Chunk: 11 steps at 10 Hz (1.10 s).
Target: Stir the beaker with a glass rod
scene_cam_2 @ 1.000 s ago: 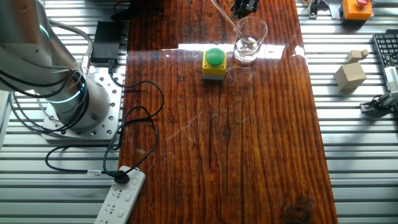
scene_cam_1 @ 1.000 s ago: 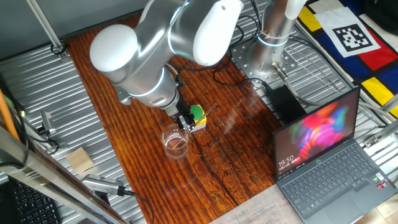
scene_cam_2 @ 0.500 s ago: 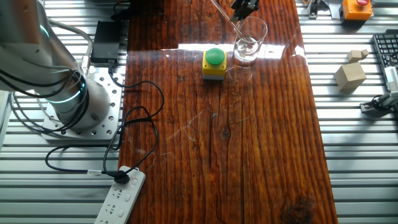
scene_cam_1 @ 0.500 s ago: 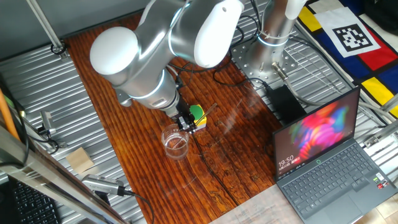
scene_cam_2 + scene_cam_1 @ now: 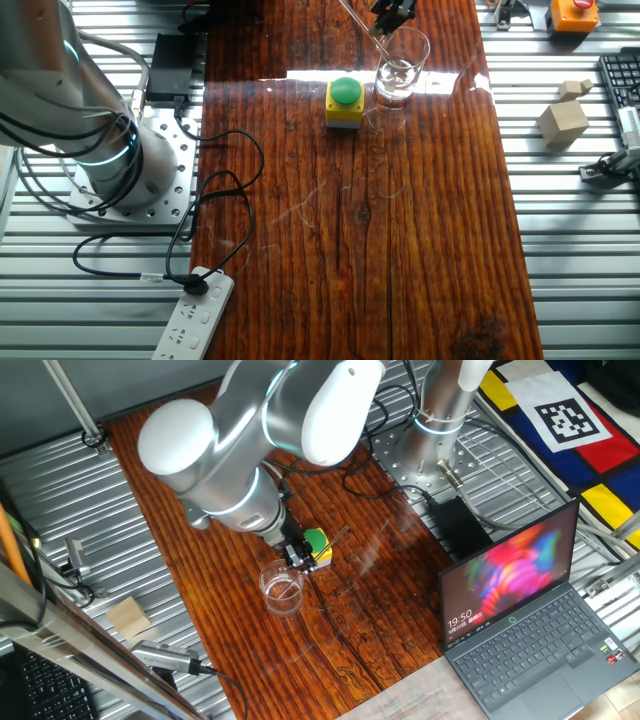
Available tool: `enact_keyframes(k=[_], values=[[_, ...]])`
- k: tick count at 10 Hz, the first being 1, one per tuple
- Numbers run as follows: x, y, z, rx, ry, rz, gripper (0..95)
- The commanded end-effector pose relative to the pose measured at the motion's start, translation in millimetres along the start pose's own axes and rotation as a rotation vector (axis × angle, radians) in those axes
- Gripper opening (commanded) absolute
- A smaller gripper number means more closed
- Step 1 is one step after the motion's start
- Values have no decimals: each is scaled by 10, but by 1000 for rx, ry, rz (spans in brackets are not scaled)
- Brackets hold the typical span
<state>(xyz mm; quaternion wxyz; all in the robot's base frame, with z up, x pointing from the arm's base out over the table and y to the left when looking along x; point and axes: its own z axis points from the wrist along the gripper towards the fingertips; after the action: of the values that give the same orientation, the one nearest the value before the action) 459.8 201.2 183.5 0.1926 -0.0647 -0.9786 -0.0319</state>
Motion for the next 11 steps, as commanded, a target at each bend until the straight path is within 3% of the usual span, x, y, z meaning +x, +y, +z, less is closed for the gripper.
enact_keyframes(k=[1, 11], values=[[2, -2, -4, 0, 0, -4, 380], [224, 5, 152, 3, 35, -27, 380]])
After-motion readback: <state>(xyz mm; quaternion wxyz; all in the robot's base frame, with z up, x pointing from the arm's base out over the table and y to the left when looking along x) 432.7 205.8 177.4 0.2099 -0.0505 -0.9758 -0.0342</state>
